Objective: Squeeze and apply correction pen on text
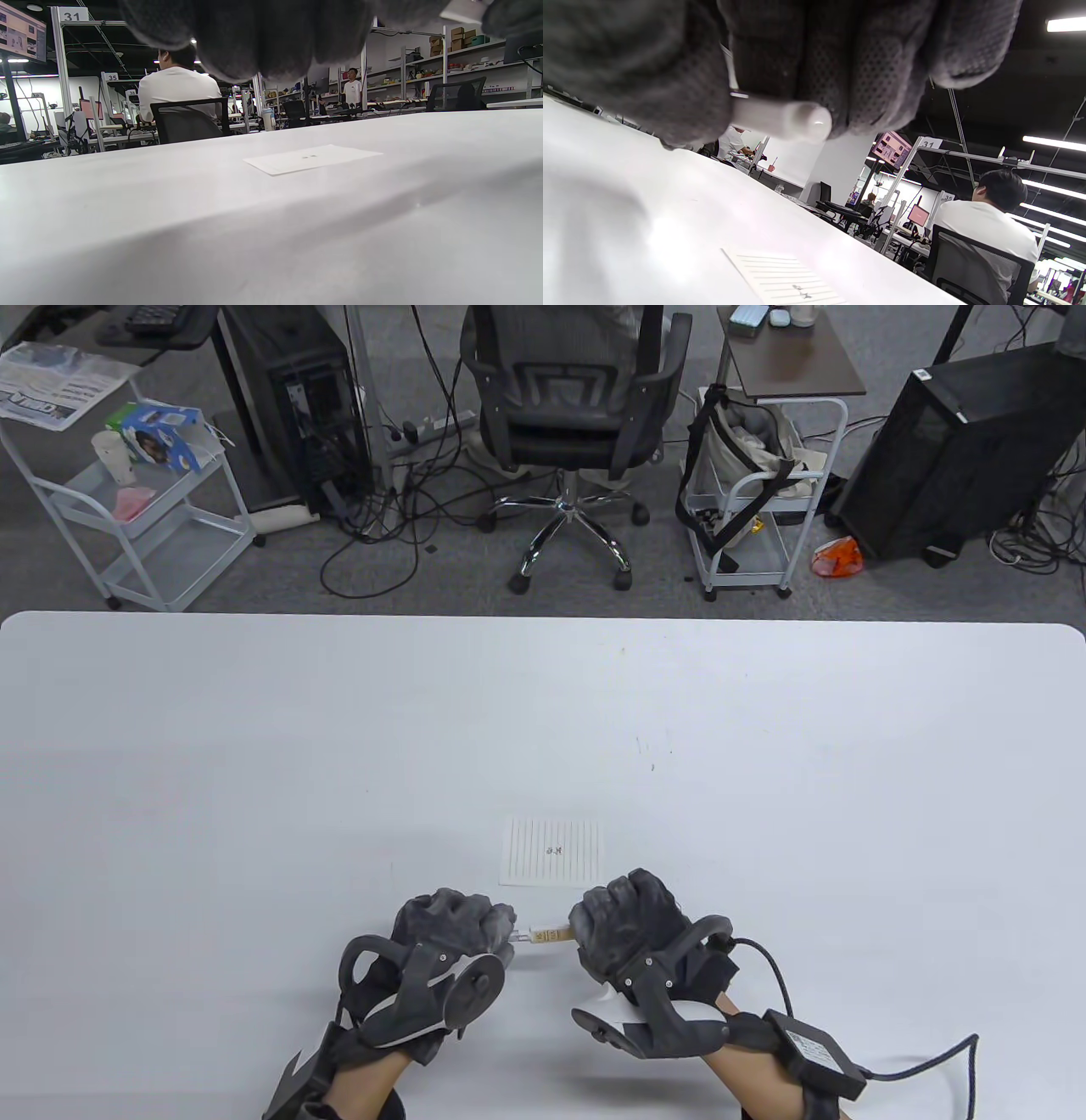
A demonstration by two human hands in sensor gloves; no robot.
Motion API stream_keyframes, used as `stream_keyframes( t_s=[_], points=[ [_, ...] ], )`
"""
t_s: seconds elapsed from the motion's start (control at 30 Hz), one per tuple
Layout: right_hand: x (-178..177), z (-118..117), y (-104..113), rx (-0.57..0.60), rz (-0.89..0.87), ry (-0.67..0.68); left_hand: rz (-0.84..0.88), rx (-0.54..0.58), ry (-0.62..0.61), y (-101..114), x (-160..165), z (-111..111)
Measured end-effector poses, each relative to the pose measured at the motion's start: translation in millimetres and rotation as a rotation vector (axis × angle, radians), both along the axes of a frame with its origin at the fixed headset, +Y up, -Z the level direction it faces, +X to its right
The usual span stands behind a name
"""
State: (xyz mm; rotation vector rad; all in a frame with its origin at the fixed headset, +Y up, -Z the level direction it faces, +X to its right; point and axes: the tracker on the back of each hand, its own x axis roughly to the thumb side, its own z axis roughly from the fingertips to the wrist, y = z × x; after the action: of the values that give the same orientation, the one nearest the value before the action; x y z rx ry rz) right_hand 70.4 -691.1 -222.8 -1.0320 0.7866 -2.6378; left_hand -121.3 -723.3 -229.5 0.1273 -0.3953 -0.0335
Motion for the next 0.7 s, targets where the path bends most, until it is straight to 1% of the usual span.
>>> stream_keyframes(
  t_s=[0.13,0.2,0.3,0.47,0.57,0.6,0.67,0.7],
  points=[
    [2,-1,-1,-0.02,-0.02,0.001,-0.023,0.036,-0.007,2,1,1],
    [4,-5,-1,-0.038,-0.034,-0.023,-0.019,0.051,0.002,4,1,1],
    [13,-15,0,-0.119,-0.115,-0.072,-0.004,0.051,0.017,5,-1,0],
    [37,-33,-1,-0.293,-0.306,-0.169,0.054,0.044,0.049,7,-11,-4],
    [51,-44,-5,-0.446,-0.455,-0.227,0.115,0.043,0.063,10,-16,-5],
    [53,-46,-6,-0.481,-0.492,-0.232,0.129,0.043,0.064,11,-17,-5],
    [58,-51,-11,-0.632,-0.616,-0.226,0.169,0.039,0.057,12,-17,-4],
    [59,-54,-14,-0.73,-0.694,-0.214,0.19,0.034,0.05,13,-16,-3]
  ],
)
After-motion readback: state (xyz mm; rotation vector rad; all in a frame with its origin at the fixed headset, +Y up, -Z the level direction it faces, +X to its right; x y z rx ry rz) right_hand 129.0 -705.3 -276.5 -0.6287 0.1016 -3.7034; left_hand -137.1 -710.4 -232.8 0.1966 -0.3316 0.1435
